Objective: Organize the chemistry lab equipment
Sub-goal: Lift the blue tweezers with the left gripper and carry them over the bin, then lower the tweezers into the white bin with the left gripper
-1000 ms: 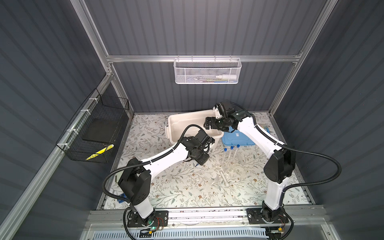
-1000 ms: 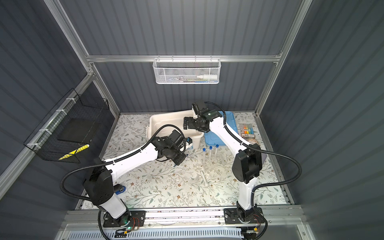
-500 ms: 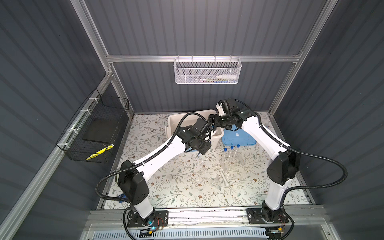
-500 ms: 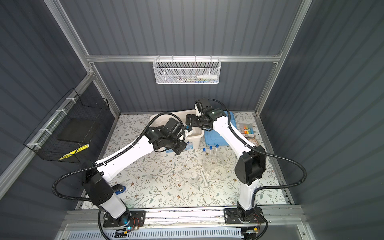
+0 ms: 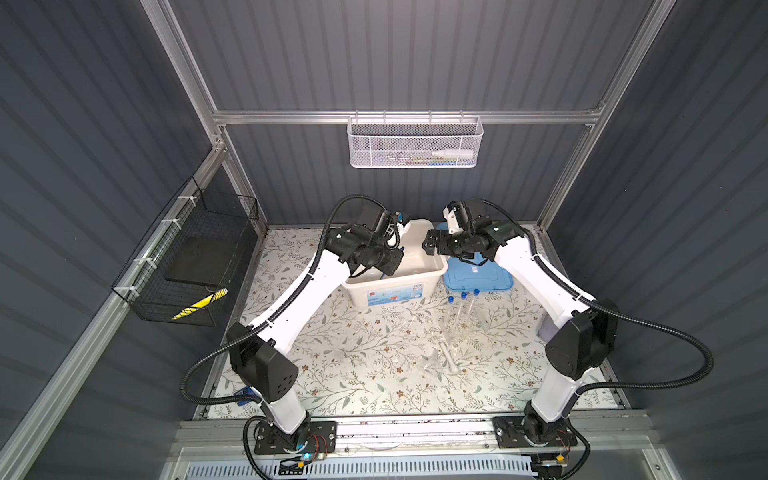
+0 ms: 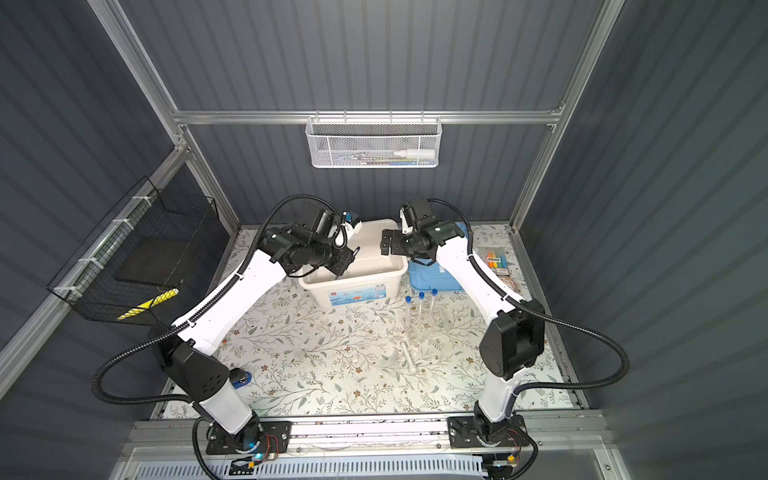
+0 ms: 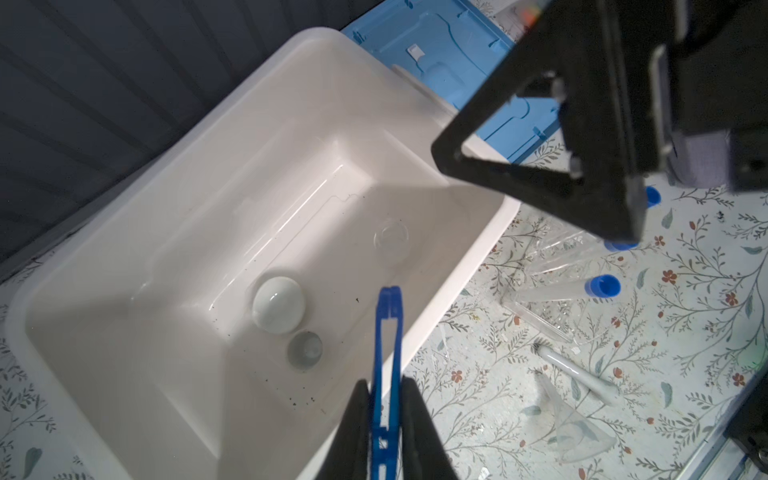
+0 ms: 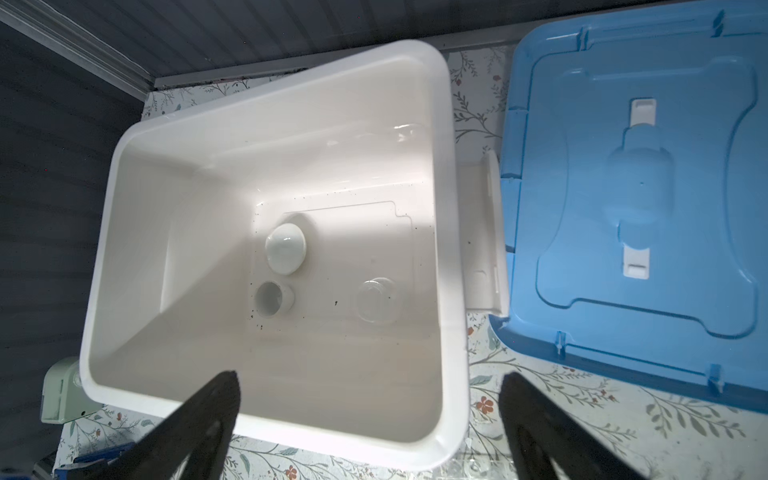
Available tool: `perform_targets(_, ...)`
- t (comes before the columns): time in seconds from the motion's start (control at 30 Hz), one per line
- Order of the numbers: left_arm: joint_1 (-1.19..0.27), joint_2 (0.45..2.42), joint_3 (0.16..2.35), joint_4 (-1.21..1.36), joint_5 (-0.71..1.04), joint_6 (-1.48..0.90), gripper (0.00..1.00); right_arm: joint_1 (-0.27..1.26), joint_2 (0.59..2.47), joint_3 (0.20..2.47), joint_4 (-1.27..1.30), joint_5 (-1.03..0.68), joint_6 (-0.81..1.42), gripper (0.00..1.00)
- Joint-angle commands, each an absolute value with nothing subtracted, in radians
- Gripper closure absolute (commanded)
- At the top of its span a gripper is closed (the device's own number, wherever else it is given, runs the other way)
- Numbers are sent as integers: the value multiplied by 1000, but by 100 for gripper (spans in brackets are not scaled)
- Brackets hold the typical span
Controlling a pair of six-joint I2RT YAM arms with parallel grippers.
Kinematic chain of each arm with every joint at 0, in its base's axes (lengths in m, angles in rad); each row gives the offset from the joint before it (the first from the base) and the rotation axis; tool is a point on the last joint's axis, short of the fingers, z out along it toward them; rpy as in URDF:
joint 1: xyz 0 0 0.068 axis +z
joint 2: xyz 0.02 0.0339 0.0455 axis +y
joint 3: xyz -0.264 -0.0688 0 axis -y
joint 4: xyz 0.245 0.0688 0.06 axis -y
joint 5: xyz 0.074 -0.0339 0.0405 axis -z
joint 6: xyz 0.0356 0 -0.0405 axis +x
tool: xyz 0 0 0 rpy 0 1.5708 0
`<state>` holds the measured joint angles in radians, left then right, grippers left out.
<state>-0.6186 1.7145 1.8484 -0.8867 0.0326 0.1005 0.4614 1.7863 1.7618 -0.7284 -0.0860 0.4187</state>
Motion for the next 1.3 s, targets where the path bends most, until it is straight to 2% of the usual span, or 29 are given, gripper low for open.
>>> perform_targets(0.0, -590, 1772, 1894, -920, 71, 144, 84, 459, 1755, 1738, -727, -87, 410, 1)
perform_targets(0.6, -469, 2065, 1991, -813, 121, 189, 82, 460, 1645, 1601, -724, -91, 379, 1)
perform_targets(1.0, -445, 2158, 1937, -739, 114, 140, 82, 462, 1573, 1552, -748, -88, 357, 1)
perform_targets(1.27, -443, 2226, 1948, -781, 108, 133, 81, 481, 1541, 1546, -783, -71, 338, 1)
